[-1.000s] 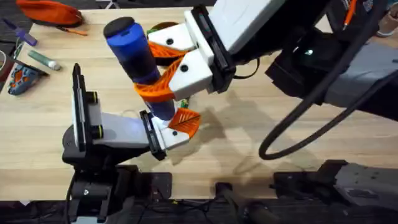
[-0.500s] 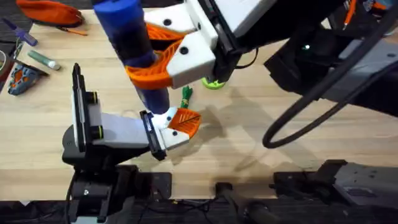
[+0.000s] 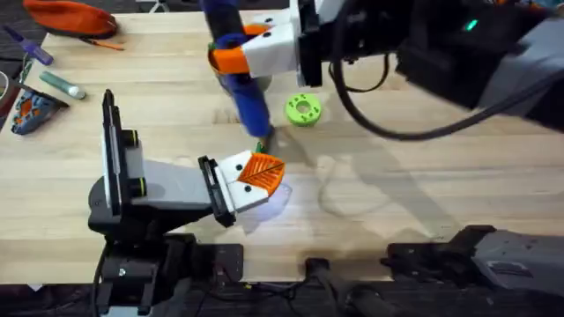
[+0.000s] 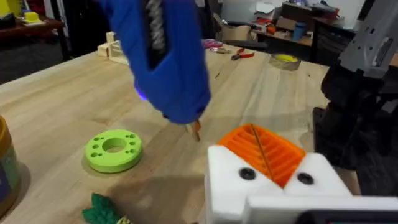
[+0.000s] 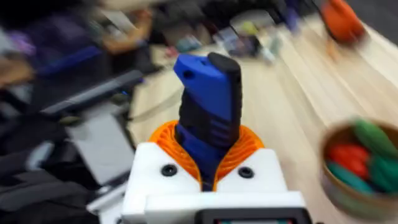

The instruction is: Pick up the gripper from the table and insert it into the empty holder that is missing its gripper. Then pick up a screw, insert it into the mounting hole, and use the screwdriver to tighten it. Finally, clean up the table by picking up the vegetable and placing it into the bucket.

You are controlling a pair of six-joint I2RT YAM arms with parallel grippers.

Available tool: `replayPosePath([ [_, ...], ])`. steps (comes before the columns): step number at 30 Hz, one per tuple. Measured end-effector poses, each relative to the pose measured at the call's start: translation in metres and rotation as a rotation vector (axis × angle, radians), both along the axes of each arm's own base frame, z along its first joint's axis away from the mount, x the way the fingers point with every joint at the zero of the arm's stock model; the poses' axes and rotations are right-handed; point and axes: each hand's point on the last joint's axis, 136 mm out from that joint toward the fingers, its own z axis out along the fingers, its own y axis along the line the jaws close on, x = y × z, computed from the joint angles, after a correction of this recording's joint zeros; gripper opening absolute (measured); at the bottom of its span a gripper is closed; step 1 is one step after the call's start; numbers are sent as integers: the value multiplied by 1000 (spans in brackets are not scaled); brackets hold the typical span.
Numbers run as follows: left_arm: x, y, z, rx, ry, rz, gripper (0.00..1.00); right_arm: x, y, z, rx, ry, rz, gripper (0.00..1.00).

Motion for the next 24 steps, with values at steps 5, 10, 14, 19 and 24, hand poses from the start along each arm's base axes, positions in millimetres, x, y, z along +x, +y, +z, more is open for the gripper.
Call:
replayPosePath([
  [5, 0, 0, 0, 0, 0, 0, 8, 29, -25, -9, -216, -30, -155, 66],
  [10, 0, 0, 0, 0, 0, 0, 8, 55, -67, -8, -416, -131, -293, 66],
  [14, 0, 0, 0, 0, 0, 0, 8, 72, -133, -47, -733, -190, -392, 66],
  [19, 0, 0, 0, 0, 0, 0, 8, 79, -189, -72, -992, -269, -400, 66],
  [24, 0, 0, 0, 0, 0, 0, 8, 86, -230, -96, -1205, -338, -317, 66],
])
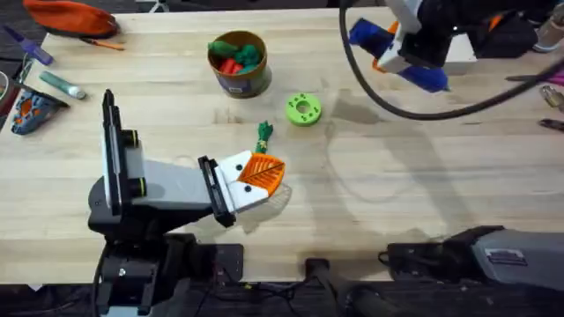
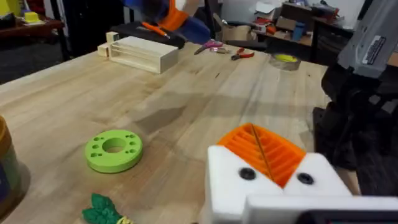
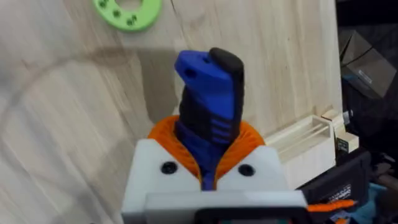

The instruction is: Pick up the gripper from the table and insert it into the empty holder that is missing its gripper. Then pick up a screw, insert it into the mounting hole, and use the screwdriver to tighten it. Finally, clean up the table by picking up the vegetable and placing it into the bucket.

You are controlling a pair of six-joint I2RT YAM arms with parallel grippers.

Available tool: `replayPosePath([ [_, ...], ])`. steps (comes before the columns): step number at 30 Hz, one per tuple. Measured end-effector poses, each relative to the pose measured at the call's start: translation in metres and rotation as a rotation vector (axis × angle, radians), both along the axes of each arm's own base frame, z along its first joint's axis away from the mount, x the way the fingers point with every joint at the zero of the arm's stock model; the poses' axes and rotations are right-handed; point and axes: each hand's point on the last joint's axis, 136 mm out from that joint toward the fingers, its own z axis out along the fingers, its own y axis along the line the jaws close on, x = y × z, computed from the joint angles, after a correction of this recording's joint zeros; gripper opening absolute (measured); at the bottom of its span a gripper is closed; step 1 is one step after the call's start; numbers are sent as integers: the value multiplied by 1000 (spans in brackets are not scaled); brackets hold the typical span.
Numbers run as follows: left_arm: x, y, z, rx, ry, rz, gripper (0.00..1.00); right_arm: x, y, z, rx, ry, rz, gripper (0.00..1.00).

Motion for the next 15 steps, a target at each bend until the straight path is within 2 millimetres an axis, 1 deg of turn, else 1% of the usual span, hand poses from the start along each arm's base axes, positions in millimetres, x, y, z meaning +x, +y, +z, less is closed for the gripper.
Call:
replayPosePath([
  [3, 0, 0, 0, 0, 0, 0, 8, 8, -11, -19, -81, 33, 38, 66],
  [7, 0, 0, 0, 0, 0, 0, 8, 13, -20, -47, -147, 108, 68, 66],
  [11, 0, 0, 0, 0, 0, 0, 8, 7, -29, -86, -221, 249, 83, 66],
  [15, 0, 0, 0, 0, 0, 0, 8, 6, -32, -121, -265, 351, 97, 66],
])
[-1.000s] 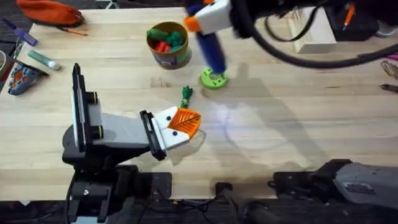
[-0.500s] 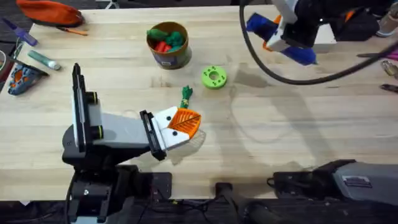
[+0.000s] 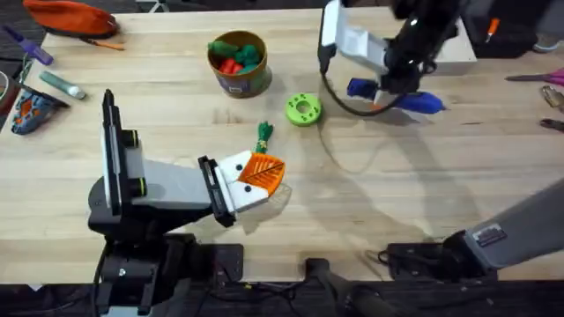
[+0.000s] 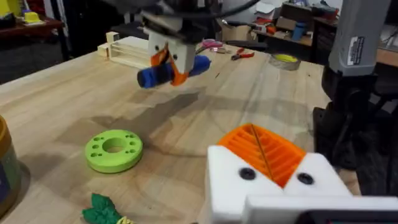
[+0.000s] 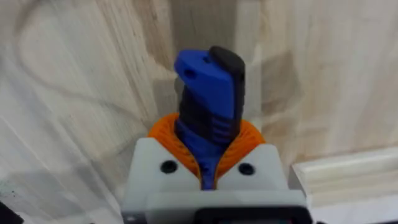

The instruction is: Pick up the gripper from the table and insert it into the empty holder that is missing its gripper. Then pick up a screw, insert it into the mounting hole, and use the screwdriver to tighten it. Finally, clean up the table by picking up the vegetable and placing it into the bucket.

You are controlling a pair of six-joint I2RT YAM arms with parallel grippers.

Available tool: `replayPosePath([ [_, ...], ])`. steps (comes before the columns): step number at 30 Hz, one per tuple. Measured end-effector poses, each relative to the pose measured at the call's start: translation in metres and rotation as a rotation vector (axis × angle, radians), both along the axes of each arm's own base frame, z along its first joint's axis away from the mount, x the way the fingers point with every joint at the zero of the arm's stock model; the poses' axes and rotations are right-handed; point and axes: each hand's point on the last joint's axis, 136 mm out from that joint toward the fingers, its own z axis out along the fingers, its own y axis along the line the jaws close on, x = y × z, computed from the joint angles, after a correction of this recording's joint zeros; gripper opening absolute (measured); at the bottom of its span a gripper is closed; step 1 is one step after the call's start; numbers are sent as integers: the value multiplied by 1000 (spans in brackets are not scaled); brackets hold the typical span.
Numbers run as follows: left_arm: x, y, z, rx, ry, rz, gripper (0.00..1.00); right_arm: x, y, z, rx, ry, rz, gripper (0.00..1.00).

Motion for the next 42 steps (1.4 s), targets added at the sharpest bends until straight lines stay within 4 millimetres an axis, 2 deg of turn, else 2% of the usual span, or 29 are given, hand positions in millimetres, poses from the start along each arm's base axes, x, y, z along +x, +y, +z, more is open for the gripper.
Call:
replayPosePath([
  [4, 0, 0, 0, 0, 0, 0, 8, 2, -4, -26, -39, 56, 2, 66],
  [10, 0, 0, 0, 0, 0, 0, 8, 18, -5, -54, -73, 49, 4, 66],
  [12, 0, 0, 0, 0, 0, 0, 8, 22, -6, -60, -87, 47, 7, 66],
  [17, 0, 0, 0, 0, 0, 0, 8, 23, -7, -61, -91, 45, 7, 78],
  [18, 0, 0, 0, 0, 0, 0, 8, 23, -8, -60, -94, 44, 6, 181],
  [20, 0, 0, 0, 0, 0, 0, 8, 25, -8, -58, -100, 36, 8, 456],
  [23, 0, 0, 0, 0, 0, 0, 8, 31, -9, -54, -105, 14, 7, 909],
  [24, 0, 0, 0, 0, 0, 0, 8, 32, -9, -53, -108, 10, 12, 989],
  [30, 0, 0, 0, 0, 0, 0, 8, 31, -9, -51, -105, 9, -22, 991],
  [34, 0, 0, 0, 0, 0, 0, 8, 31, -4, -41, -94, -17, -41, 991],
  [37, 0, 0, 0, 0, 0, 0, 8, 32, 4, -20, -73, -72, -48, 991],
  [42, 0, 0, 0, 0, 0, 0, 8, 29, 17, 34, -2, -212, -114, 991],
])
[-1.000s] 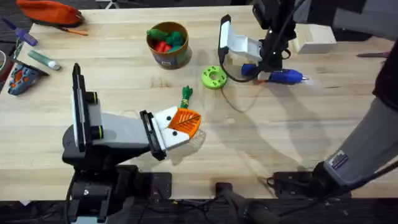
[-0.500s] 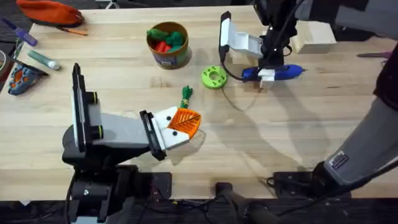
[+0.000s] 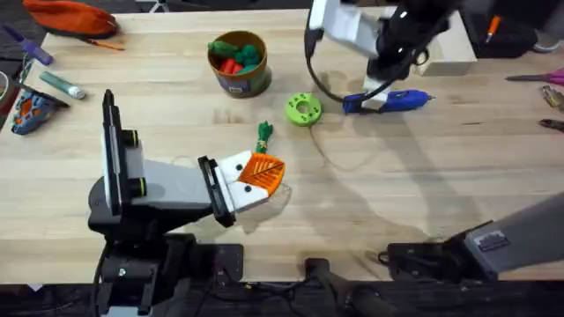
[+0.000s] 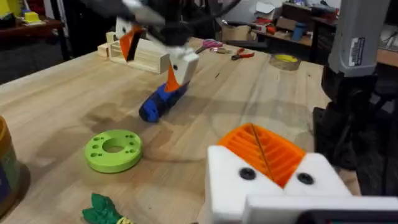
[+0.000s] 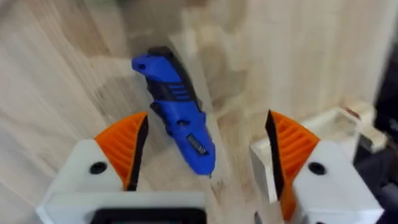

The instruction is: Pick up the gripper from the table and insert it into the empty holder that is missing its gripper. Then pick up a screw, insert it into the mounting hole, and use the screwdriver to tighten it. Finally, clean up the table by picking up the vegetable and placing it into the bucket.

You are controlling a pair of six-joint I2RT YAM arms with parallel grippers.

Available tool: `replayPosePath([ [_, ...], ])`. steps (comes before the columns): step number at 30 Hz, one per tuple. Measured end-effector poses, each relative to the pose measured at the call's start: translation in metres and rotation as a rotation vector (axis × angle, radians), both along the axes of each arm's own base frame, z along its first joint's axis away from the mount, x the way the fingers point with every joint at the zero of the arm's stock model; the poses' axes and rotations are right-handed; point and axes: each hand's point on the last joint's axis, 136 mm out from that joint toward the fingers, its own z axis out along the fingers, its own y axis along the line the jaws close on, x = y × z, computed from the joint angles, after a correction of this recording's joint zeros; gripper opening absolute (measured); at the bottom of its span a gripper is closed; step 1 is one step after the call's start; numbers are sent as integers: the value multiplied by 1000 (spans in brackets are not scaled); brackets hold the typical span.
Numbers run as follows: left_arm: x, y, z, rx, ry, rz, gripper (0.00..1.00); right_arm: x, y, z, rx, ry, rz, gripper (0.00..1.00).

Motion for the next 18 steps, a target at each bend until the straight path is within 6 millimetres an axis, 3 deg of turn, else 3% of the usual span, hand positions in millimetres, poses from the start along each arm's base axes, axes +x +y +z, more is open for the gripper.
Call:
replayPosePath([
  [9, 0, 0, 0, 0, 0, 0, 8, -20, 17, 88, 239, -223, -269, 992],
  [14, 0, 0, 0, 0, 0, 0, 8, -38, 27, 125, 423, -294, -458, 991],
  [18, 0, 0, 0, 0, 0, 0, 8, -53, 22, 150, 563, -325, -626, 991],
])
